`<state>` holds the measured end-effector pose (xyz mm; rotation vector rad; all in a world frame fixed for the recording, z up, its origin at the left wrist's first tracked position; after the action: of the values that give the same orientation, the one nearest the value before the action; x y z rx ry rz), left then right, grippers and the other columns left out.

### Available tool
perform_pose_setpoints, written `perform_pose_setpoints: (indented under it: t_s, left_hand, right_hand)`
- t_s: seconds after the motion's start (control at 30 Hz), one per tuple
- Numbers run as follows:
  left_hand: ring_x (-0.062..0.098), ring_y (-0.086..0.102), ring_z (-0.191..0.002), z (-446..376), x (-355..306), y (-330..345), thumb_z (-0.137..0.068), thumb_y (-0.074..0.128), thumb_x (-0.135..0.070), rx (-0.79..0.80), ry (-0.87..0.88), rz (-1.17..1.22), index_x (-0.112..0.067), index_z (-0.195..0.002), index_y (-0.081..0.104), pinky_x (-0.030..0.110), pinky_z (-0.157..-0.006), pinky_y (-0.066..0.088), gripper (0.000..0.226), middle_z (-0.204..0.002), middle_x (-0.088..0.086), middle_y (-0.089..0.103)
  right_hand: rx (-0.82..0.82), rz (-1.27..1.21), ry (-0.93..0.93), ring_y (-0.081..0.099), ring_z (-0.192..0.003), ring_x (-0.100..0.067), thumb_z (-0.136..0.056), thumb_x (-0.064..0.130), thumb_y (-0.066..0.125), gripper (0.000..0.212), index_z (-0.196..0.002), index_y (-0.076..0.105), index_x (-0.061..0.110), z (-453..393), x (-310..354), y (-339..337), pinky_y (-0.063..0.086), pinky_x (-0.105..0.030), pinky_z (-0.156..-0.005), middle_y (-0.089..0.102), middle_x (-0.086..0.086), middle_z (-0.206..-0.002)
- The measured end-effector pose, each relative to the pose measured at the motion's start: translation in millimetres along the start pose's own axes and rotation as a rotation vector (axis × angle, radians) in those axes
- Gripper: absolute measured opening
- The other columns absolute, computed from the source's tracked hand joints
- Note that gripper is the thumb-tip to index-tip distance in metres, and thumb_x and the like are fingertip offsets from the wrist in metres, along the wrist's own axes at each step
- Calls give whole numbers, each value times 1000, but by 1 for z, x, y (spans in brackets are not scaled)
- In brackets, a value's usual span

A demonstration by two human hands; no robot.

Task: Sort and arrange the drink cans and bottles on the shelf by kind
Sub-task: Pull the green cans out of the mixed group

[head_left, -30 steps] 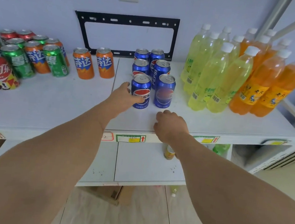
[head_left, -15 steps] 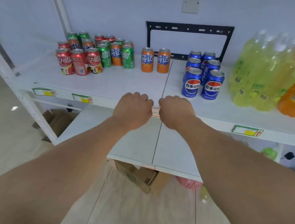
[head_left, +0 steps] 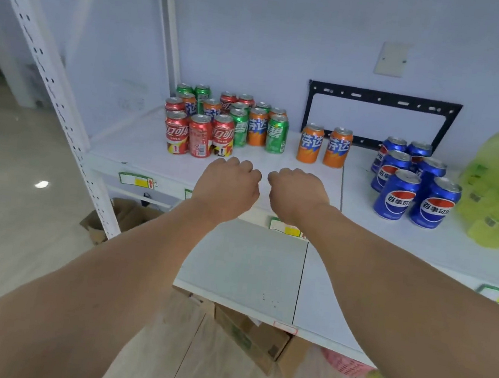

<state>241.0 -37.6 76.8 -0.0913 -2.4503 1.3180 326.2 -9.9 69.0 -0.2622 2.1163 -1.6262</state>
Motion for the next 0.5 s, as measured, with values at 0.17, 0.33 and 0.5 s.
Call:
perform_pose_setpoints:
  t_s: [0.17,0.33,0.5]
  left_hand:
    - [29,61,-76,-30,44,21,-93,53,-24,-12,-1,45,-9,-88,69,33,-59,30,22,-81,8,65]
    - [28,61,-84,-63,65,56,-97,46,-29,-15,-40,143,-11,-98,68,34,-62,36,28,-92,7,65]
    - [31,63,-88,-102,89,102,-96,48,-31,27,-116,216,-10,-104,70,38,-66,49,31,-97,9,67]
  right_hand:
    - [31,-30,82,55,-105,-28,-98,18,41,25,-119,54,14,-45,0,12,36,-35,-71,58,-8,-113]
    - [79,-62,167,56,-105,-29,-100,21,39,26,-122,51,14,-81,-24,32,38,-35,-70,58,-9,-115]
    - [54,-184,228,58,-102,-29,-100,28,41,29,-124,52,15,-129,-52,57,40,-33,-67,59,-8,-116]
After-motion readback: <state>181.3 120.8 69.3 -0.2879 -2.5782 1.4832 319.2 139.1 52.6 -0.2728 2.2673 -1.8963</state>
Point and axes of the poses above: each hand's wrist, its own z-axis away from the middle knuckle, its own y-axis out of the palm, x = y × z, the point moved 8 cm from there along -z, towards the middle knuckle
